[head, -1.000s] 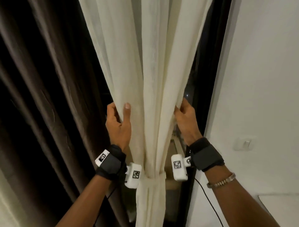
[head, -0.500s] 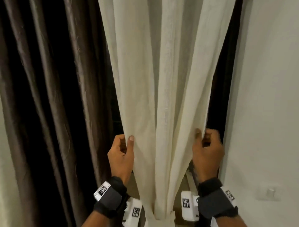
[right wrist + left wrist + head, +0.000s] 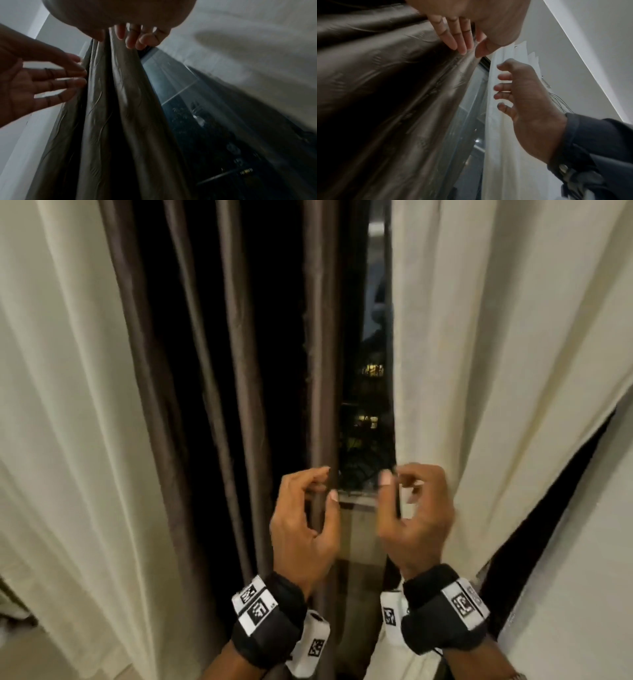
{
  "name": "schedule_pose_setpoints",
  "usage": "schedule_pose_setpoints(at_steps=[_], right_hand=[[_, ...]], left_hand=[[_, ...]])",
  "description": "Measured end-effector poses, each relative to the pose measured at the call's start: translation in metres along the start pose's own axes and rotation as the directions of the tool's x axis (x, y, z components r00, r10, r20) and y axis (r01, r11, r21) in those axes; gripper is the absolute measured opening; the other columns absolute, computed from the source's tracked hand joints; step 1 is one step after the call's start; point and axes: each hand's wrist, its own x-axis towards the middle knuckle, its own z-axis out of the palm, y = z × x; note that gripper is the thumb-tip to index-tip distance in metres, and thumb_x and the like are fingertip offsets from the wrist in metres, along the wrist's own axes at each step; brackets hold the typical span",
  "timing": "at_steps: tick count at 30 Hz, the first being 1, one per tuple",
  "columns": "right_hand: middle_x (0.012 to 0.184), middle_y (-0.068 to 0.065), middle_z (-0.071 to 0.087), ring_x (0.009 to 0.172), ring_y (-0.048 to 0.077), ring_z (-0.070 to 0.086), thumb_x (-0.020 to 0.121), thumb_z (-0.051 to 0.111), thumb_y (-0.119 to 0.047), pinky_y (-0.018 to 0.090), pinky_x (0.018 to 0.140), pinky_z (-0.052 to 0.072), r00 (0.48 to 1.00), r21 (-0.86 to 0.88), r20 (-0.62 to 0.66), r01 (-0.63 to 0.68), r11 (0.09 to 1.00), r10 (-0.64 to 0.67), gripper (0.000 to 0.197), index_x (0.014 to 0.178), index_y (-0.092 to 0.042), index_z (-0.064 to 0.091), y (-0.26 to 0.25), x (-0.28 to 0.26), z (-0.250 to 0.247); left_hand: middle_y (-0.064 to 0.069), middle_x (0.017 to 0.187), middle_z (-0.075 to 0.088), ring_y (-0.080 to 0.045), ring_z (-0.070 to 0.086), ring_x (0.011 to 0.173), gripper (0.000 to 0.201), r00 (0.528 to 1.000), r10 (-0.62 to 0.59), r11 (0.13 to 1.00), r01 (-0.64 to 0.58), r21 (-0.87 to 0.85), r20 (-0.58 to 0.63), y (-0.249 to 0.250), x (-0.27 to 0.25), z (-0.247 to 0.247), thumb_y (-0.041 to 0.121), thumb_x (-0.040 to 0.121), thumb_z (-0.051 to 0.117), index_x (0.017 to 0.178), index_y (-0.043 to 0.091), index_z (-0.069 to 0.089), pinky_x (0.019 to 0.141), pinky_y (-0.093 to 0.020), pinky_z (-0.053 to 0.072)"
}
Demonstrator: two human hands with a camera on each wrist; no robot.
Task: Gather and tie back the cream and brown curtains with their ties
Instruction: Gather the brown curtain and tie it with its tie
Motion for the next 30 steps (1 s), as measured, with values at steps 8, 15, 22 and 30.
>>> schedule_pose_setpoints(at_steps=[8,15,22,30], right_hand=[[0.143,0.001,0.046,0.122,0.012,0.052,0.084,0.085,-0.049,0.021,0.091,0.048,0.752,-0.24,0.139,-0.606,0.759,0.644,0.084,0.148,-0.023,0.037,-0.032,-0.103,0.112],[0.096,-0.001,0.067,0.085,0.011,0.064,0.107,0.056,-0.039,0.038,0.078,0.058,0.75,-0.357,0.036,-0.607,0.71,0.66,0.018,0.112,-0.022,0.061,-0.022,-0.093,0.096],[0.115,-0.009,0.072,0.106,0.007,0.07,0.1,0.049,-0.068,0.036,0.095,0.058,0.739,-0.113,0.329,-0.588,0.801,0.588,0.046,0.127,-0.032,0.057,-0.044,-0.088,0.097],[0.1,-0.005,0.074,0.09,0.004,0.068,0.109,0.051,-0.04,0.033,0.093,0.057,0.564,-0.259,0.416,-0.679,0.687,0.714,0.021,0.106,-0.028,0.068,-0.019,-0.091,0.098]], left_hand=[[-0.006,0.115,0.055,-0.024,0.058,0.104,0.075,0.98,-0.199,0.916,0.183,0.358,0.007,-0.098,0.006,-0.073,0.051,0.079,0.085,0.134,0.009,0.054,0.089,-0.044,0.055],[0.003,0.074,0.063,-0.023,0.067,0.07,0.016,0.933,-0.239,0.867,0.081,0.491,0.268,-0.138,-0.001,-0.077,0.034,0.096,0.069,0.09,0.024,0.06,0.053,-0.03,0.045],[0.001,0.093,0.062,-0.023,0.059,0.084,0.011,0.863,0.005,0.941,-0.175,0.289,0.505,-0.121,-0.031,-0.049,0.025,0.088,0.073,0.097,0.021,0.071,0.068,-0.036,0.048],[-0.007,0.126,0.061,-0.025,0.056,0.114,0.036,0.992,-0.086,0.924,0.044,0.381,0.094,-0.113,-0.02,-0.073,0.033,0.074,0.08,0.108,0.022,0.077,0.097,-0.042,0.047]])
